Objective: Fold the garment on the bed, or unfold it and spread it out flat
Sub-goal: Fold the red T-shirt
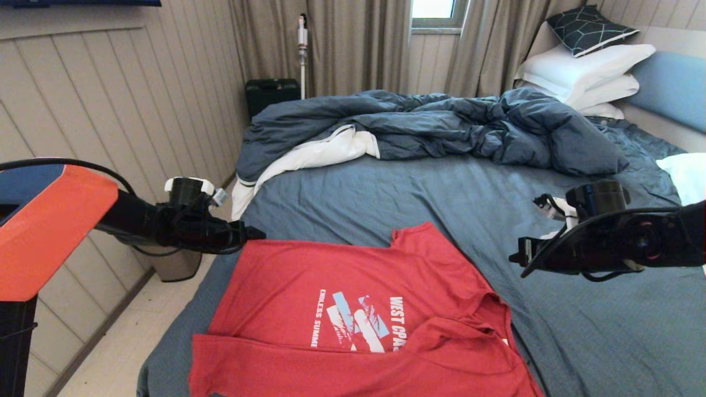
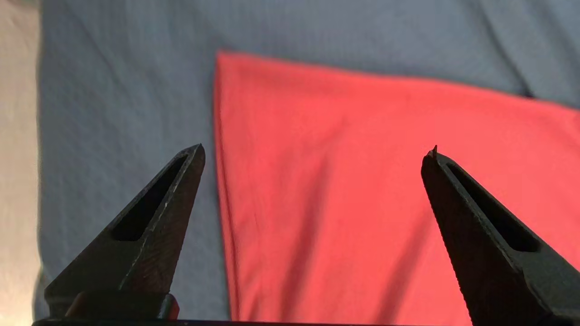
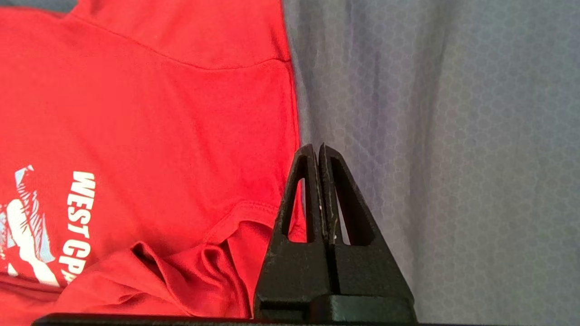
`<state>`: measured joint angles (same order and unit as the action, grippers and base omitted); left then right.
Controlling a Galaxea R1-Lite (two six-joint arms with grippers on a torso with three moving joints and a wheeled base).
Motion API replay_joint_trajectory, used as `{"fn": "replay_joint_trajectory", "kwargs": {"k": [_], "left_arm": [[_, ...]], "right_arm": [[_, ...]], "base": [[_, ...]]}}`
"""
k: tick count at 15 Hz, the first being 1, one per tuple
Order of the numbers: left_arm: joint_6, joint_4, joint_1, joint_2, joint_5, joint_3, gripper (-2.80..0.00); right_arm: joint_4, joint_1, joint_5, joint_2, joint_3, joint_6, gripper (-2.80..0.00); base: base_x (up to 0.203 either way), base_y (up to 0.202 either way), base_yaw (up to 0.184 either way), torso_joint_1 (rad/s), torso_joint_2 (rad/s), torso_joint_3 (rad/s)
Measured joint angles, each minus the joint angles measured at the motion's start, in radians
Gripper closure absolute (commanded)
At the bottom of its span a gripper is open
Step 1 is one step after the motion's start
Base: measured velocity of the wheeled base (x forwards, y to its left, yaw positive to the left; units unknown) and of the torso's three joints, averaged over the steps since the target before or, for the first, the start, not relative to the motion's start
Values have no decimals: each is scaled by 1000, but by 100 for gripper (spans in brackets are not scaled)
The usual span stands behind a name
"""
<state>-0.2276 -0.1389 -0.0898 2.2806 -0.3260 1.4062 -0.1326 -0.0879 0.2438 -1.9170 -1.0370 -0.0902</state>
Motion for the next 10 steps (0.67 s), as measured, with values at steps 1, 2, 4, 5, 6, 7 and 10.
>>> {"fn": "replay_joint_trajectory", "kwargs": {"k": [1,2,4,5,6,7,10], "left_arm": [[-6,1,1,0,-1,-11,-280],[-14,4,1,0,-1,-19,-280],[-21,-2,-3,4,23,-26,-280],[-22,-3,-6,11,56,-20,-280],[-22,-12,-11,20,96,-12,-280],[-22,-27,-16,30,135,-6,-280],[-20,-50,-24,61,169,20,-280]], "right_arm": [[0,1,0,0,2,0,0],[0,2,0,0,5,-1,0],[-3,1,3,2,14,0,0],[-6,1,4,3,18,-1,0],[-9,0,4,5,22,-1,0],[-11,0,6,7,28,-1,0],[-26,-3,15,12,42,-1,0]], "base": [[0,0,0,0,0,0],[0,0,0,0,0,0],[0,0,0,0,0,0],[0,0,0,0,0,0],[0,0,0,0,0,0],[0,0,0,0,0,0],[0,0,0,0,0,0]]}}
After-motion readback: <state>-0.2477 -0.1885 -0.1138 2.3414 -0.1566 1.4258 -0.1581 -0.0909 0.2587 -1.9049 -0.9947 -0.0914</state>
